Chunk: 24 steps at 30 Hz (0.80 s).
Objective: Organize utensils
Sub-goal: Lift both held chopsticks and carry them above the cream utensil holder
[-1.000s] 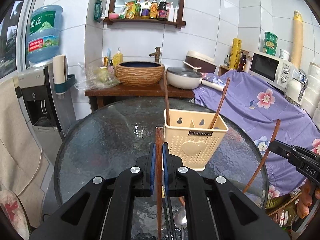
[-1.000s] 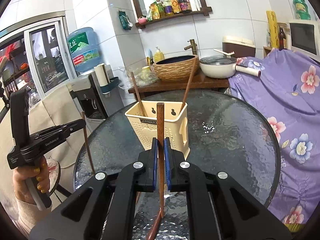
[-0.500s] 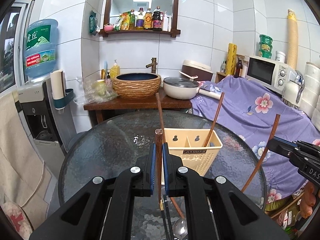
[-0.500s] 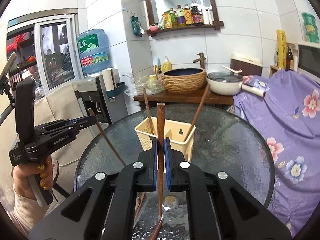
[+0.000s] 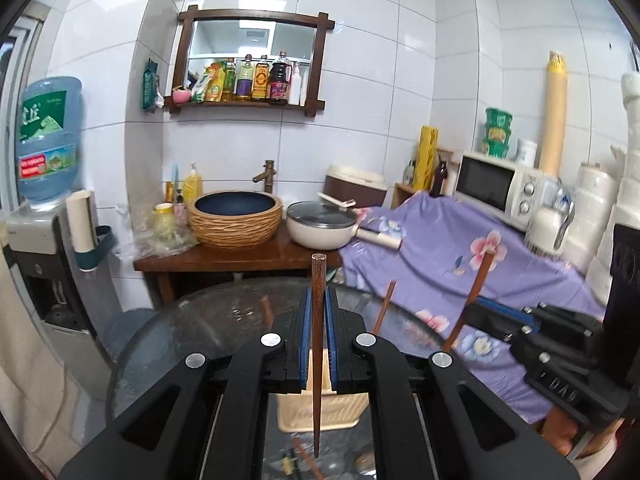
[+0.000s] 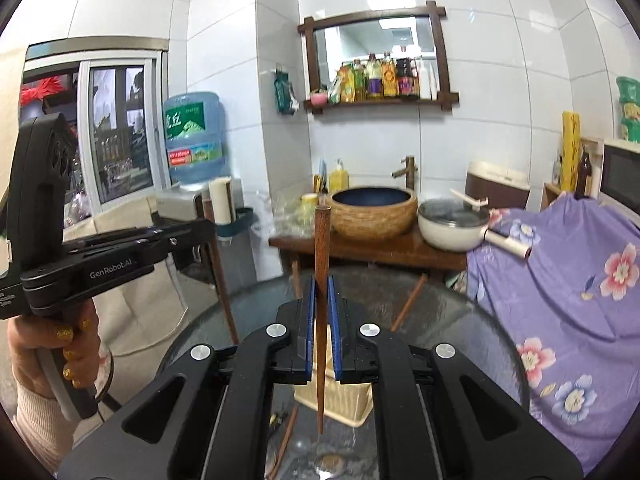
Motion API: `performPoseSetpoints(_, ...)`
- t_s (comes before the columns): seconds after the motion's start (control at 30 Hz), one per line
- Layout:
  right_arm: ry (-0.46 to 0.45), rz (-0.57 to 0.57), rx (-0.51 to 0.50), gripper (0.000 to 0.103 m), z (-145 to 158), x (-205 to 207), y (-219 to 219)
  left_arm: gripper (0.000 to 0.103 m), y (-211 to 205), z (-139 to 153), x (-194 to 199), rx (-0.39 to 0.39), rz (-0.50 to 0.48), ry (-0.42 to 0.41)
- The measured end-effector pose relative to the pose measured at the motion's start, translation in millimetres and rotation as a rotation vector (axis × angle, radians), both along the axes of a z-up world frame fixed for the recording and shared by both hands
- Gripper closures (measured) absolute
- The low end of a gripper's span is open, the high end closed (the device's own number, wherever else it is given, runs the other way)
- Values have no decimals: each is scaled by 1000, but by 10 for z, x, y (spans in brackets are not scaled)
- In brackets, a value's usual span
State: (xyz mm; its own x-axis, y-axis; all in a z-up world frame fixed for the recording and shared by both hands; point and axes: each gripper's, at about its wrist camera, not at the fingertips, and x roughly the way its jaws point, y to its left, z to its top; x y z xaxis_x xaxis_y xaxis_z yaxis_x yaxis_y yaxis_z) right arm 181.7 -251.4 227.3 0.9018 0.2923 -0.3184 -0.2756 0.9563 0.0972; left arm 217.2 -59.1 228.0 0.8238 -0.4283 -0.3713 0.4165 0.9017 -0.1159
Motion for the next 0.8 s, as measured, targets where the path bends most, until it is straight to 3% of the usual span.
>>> performPoseSetpoints(0.2,-57,-52,-11,96,306,212,45,96,-97,207,235,-25,34,-22)
performPoseSetpoints(0.37,-82,-93,1,96,333,414,40,96,-161,233,469,-45,82,-36)
performPoseSetpoints(0.5,-84,-122,-13,96,183,574,57,96,-199,90,605,-19,121,-39)
performPoseSetpoints(0.8,-9,-125,-1,96,-423,816,76,96,-159,-448,823,0,152,43)
